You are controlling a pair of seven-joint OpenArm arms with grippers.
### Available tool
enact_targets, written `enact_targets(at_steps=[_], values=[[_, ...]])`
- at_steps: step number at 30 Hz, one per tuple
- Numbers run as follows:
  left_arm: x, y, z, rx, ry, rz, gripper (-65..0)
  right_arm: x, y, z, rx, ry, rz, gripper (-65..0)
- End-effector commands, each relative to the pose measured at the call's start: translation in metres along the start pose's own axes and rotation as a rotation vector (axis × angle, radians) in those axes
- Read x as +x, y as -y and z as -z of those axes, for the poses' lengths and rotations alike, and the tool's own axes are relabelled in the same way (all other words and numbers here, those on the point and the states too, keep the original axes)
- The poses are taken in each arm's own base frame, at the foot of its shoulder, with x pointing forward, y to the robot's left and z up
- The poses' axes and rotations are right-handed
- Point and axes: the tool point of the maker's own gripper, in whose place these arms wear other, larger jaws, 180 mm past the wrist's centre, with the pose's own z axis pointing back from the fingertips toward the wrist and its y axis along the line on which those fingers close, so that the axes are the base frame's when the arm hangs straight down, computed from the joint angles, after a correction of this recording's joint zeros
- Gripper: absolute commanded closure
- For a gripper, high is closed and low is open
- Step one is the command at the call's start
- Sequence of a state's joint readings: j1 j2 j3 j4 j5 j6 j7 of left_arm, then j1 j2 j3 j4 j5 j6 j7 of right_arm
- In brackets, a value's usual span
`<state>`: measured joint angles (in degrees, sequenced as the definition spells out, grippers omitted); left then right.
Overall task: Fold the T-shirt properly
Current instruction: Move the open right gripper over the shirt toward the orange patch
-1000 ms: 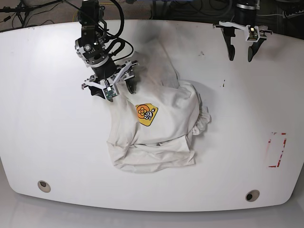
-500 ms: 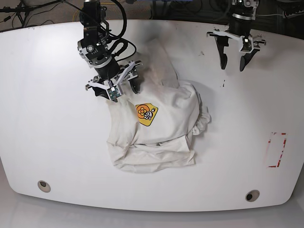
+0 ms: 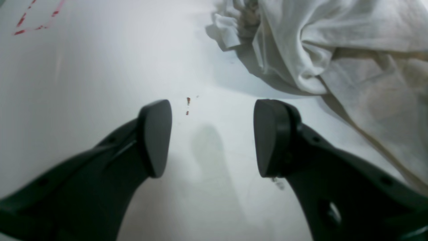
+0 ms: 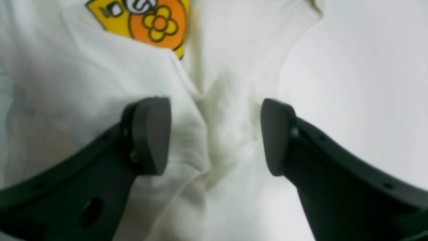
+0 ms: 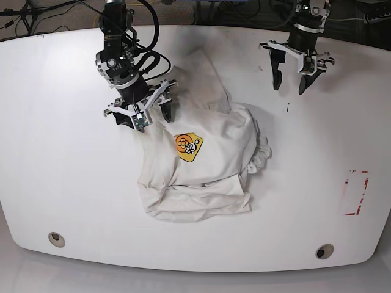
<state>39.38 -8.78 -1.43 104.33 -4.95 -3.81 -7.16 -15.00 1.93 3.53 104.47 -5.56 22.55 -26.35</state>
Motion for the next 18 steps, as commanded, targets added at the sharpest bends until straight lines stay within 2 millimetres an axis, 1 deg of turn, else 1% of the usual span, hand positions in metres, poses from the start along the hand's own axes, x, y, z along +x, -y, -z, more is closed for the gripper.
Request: enact_targets(at_steps=[1, 5, 7, 13, 17, 18], values=[[0.008, 0.002, -0.003, -0.001, 0.034, 0.004, -37.3, 0.02, 0.007, -0.003, -0.014, 0.069, -0.006, -40.0], [0.007, -0.001, -0.004, 0.009, 0.035, 0.002, -37.5, 0.021, 0.007, -0.004, -0.013, 0.07, -0.005, -40.0], [0.005, -0.005, -0.01, 0.025, 0.033, -0.005, -36.6, 0.02, -0.002, -0.002, 0.009, 0.066, -0.009, -40.4], [0.0, -0.011, -0.018, 0.048, 0.022, -0.012, -36.0, 0.024, -0.018, -0.001, 0.044, 0.075, -0.005, -40.4], [0.001, -0.013, -0.02, 0.054, 0.031, -0.01, -35.9, 0.028, -0.029, 0.001, 0.07, 0.087, -0.005, -40.0], [0.002, -0.01, -0.018, 0.044, 0.031, -0.009, -36.0, 0.028, -0.033, 0.002, 0.08, 0.087, -0.007, -40.2]])
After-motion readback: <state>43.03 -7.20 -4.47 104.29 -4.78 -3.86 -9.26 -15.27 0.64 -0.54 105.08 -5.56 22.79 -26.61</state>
